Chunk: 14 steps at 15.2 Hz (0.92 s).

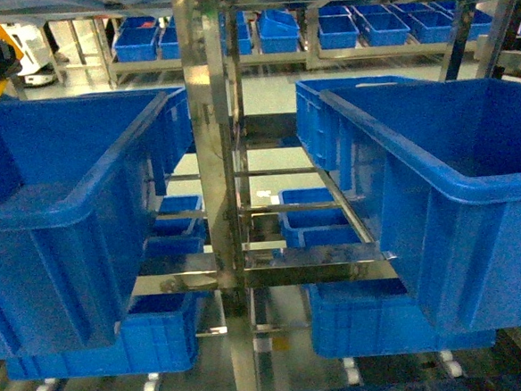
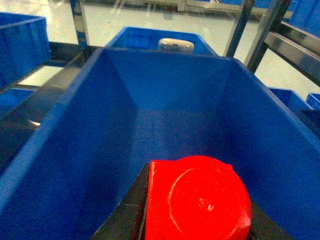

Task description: Sort and place red and yellow blocks in left bins

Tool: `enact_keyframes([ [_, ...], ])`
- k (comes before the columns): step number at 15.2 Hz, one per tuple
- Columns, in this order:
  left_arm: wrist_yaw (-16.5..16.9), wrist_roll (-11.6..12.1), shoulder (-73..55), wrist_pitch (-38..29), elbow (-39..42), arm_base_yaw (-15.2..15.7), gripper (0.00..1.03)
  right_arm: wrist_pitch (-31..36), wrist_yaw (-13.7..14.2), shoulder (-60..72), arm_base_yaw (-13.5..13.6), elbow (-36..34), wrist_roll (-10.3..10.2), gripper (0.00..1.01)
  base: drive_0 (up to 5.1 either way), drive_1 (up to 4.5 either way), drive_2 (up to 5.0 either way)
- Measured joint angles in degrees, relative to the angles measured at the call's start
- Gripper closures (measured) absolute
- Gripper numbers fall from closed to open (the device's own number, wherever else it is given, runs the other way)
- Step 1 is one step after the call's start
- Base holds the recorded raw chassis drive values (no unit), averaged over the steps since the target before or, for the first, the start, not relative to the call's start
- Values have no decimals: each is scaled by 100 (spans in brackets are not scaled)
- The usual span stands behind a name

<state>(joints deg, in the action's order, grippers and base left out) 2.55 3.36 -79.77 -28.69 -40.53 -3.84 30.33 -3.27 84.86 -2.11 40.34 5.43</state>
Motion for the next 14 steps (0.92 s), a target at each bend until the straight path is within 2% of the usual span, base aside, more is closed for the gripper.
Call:
enact_keyframes([
  [2,2,0,0,4,0,0,75,94,-15,227,-107,31,96,74,0,0,0],
  [4,0,0,0,2,0,0,75,149,-133,793,-330,216,227,74,0,0,0],
  [7,0,0,0,2,0,0,75,184,-210,1652,-544,822,348,74,0,0,0],
  [9,0,2,0,0,0,0,75,-13,-275,2031,-549,1364,396,74,0,0,0],
  [10,2,0,0,2,0,0,75,-157,-299,2387,-538,1967,476,74,0,0,0],
  [14,0,2,0,0,0,0,75,-986,-424,3331,-557,3056,461,74,0,0,0],
])
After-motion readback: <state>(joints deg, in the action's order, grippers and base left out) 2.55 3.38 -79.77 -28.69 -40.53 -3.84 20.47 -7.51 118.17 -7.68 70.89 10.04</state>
